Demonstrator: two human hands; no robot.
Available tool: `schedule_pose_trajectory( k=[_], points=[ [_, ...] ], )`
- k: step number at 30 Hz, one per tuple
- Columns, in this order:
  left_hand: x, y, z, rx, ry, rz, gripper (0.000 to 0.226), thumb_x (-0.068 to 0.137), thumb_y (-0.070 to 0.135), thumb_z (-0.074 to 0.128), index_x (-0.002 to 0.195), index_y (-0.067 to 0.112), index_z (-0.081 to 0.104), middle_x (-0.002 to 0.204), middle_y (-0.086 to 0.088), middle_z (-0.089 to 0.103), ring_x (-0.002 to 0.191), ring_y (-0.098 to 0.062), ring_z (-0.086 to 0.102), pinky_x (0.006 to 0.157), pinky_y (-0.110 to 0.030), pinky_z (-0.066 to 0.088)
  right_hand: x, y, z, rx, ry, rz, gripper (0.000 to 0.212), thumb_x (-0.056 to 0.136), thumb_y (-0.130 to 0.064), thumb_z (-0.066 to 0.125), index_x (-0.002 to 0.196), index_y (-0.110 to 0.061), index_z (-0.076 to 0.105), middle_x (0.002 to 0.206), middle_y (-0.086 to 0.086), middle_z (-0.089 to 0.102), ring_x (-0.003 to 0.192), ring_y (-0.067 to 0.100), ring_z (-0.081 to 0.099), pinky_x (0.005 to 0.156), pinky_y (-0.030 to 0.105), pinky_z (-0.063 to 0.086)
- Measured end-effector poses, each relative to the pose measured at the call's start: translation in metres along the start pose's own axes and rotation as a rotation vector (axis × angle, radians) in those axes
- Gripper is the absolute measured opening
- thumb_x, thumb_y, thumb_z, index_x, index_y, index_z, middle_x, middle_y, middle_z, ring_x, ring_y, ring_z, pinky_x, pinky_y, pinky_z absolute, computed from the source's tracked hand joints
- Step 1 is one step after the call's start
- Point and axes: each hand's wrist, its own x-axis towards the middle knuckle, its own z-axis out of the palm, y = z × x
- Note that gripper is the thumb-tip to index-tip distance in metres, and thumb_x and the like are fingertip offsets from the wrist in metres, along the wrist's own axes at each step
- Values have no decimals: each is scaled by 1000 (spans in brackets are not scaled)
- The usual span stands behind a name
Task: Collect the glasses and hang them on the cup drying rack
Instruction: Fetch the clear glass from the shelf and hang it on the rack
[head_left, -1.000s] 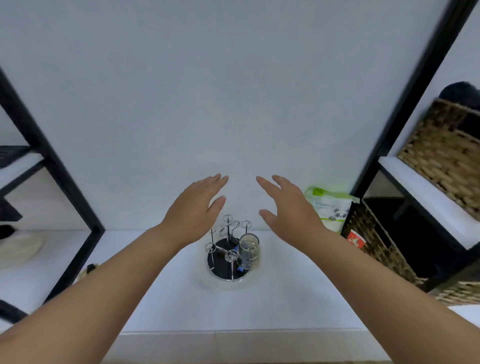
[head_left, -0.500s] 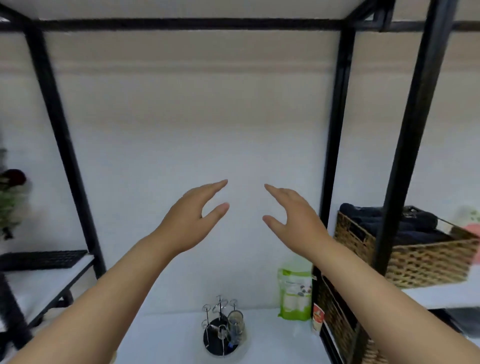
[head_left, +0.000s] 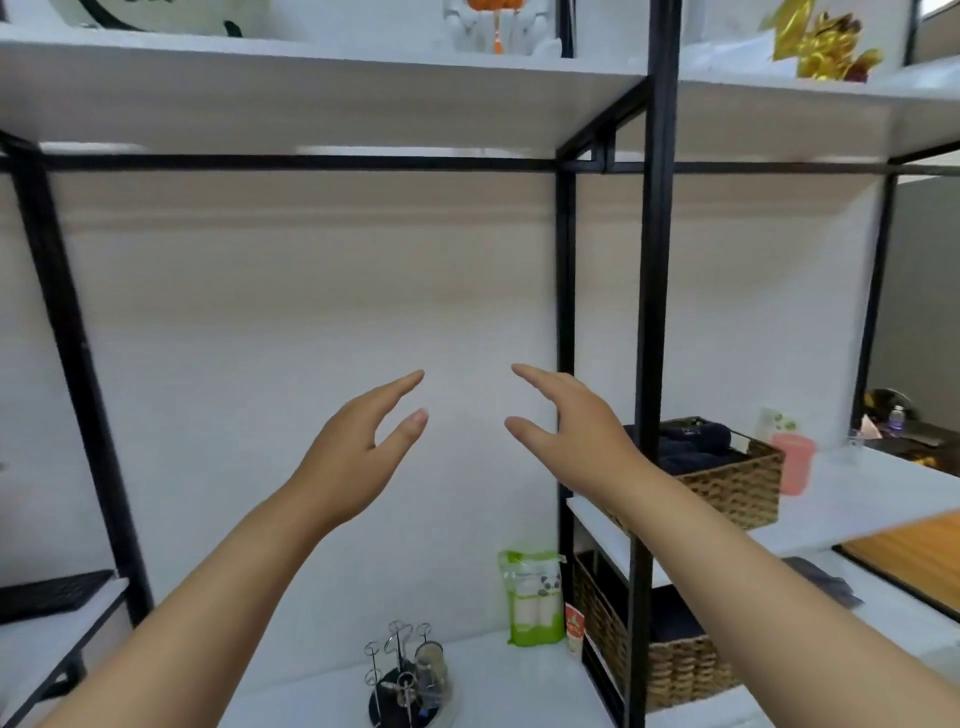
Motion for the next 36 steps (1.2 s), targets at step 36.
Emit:
schedule_pose_trajectory(
  k=[36],
  points=[
    [198, 283, 525, -411, -384, 220, 51, 101, 55, 48, 151, 49, 41, 152, 31, 43, 140, 6, 40, 120, -35, 33, -110, 405, -379, -182, 296, 467, 59, 97, -43, 67, 152, -44, 44, 134, -20, 53, 122, 1, 49, 104, 31, 46]
  ],
)
